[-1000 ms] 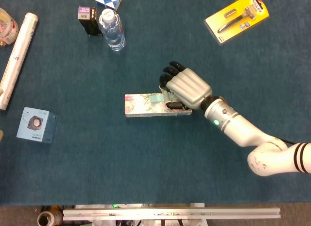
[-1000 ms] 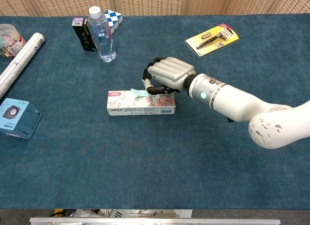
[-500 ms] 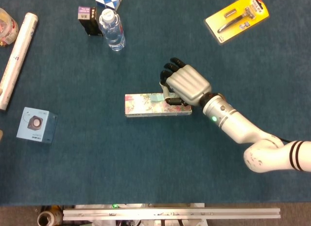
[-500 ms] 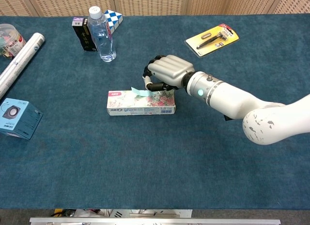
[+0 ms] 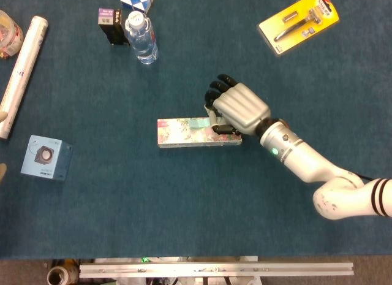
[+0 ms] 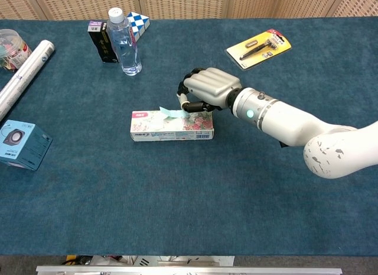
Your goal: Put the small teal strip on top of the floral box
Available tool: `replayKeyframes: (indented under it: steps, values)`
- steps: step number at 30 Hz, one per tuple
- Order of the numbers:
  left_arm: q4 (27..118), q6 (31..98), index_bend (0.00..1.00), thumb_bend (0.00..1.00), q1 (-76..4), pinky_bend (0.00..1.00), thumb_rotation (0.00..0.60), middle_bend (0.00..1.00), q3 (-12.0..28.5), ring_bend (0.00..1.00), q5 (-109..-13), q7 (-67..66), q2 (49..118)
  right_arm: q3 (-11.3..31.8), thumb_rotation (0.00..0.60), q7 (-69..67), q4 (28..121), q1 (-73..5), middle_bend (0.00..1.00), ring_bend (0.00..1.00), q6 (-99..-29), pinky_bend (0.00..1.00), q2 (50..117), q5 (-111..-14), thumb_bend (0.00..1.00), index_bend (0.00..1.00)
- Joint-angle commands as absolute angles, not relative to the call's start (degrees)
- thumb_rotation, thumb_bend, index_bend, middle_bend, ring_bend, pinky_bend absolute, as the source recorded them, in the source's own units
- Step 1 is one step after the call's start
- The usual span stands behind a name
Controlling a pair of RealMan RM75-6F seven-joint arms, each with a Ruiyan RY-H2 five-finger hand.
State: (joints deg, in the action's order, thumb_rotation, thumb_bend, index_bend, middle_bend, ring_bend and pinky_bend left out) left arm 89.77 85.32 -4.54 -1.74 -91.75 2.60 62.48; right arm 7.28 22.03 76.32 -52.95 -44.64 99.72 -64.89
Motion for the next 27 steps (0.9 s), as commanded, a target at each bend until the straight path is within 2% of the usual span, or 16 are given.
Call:
replayKeyframes:
  steps: [1,27]
  values:
    - [89.8,85.5,0.13,0.25,-4.4,0.07,0.600,0.19,-1.8,0.18,-91.7,2.6,62.4,7.2,0.048,22.2,76.3,-53.0,0.30,0.14,-44.4,0.09,99.8,-64.8,0.72,0.52]
    - [89.3,86.0,0.13,0.25,-4.1,0.07,0.600,0.19,-1.7,0.18,-91.8,3.2,62.4,6.9,0.047,23.4,78.4,-52.9,0.30,0.14,-44.9,0.09,99.1,-64.9,0.72,0.52]
